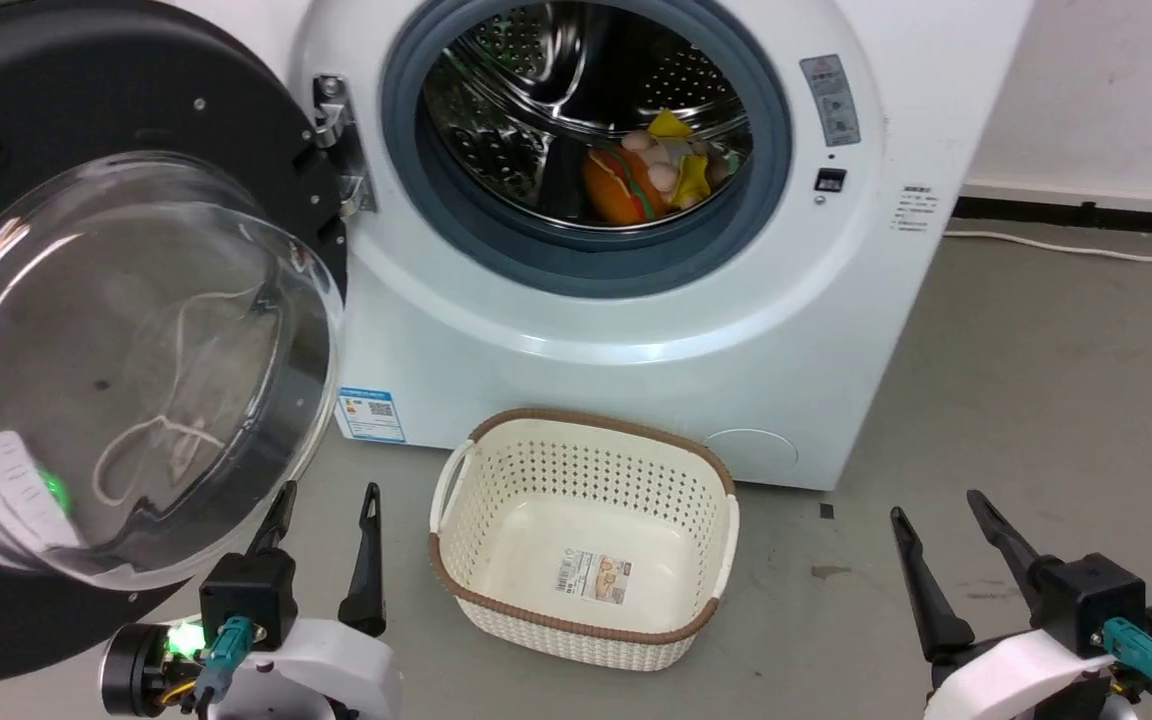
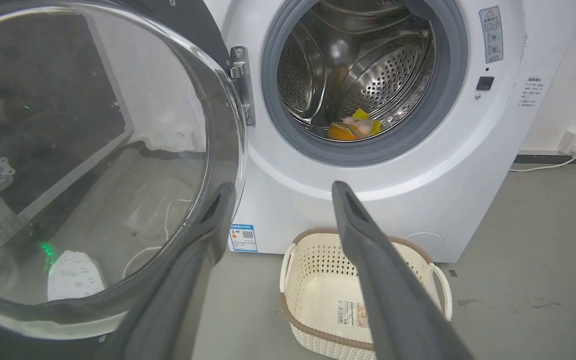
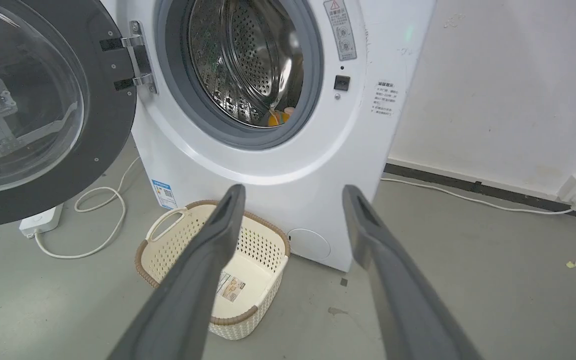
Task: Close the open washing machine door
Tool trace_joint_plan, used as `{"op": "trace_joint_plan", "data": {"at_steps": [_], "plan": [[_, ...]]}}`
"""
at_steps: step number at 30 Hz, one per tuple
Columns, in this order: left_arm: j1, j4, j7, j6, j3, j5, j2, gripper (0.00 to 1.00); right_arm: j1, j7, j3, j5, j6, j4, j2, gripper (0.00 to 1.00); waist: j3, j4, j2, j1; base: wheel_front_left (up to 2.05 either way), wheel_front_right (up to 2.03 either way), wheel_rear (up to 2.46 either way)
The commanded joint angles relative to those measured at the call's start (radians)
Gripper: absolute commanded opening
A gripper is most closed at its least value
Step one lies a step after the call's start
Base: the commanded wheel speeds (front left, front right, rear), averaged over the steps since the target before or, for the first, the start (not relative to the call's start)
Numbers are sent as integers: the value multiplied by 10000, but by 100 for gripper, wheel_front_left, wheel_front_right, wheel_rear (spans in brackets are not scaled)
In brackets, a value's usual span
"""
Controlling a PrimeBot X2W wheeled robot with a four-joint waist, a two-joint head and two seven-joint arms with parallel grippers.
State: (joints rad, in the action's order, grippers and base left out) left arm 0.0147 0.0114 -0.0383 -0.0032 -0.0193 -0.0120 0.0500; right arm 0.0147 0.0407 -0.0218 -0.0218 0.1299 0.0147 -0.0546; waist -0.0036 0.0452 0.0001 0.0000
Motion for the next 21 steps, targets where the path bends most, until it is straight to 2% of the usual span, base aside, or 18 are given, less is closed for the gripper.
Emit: {"op": "trace_joint_plan", "data": {"at_steps": [1,11,21], "plan": [[31,33,-117,-18,-35,-60,2,100,40,94,-26,-145,1,-14,8,100,-14,109,-1,0,0,0,0],[10,55,-326,-45,-61,-97,7,100,85,302,22,-271,2,1,12,100,-96,845,-1,0,0,0,0],[-129,-205,-535,91,105,-185,8,100,-159,511,512,-179,3,190,15,100,30,1385,-1,0,0,0,0]]}}
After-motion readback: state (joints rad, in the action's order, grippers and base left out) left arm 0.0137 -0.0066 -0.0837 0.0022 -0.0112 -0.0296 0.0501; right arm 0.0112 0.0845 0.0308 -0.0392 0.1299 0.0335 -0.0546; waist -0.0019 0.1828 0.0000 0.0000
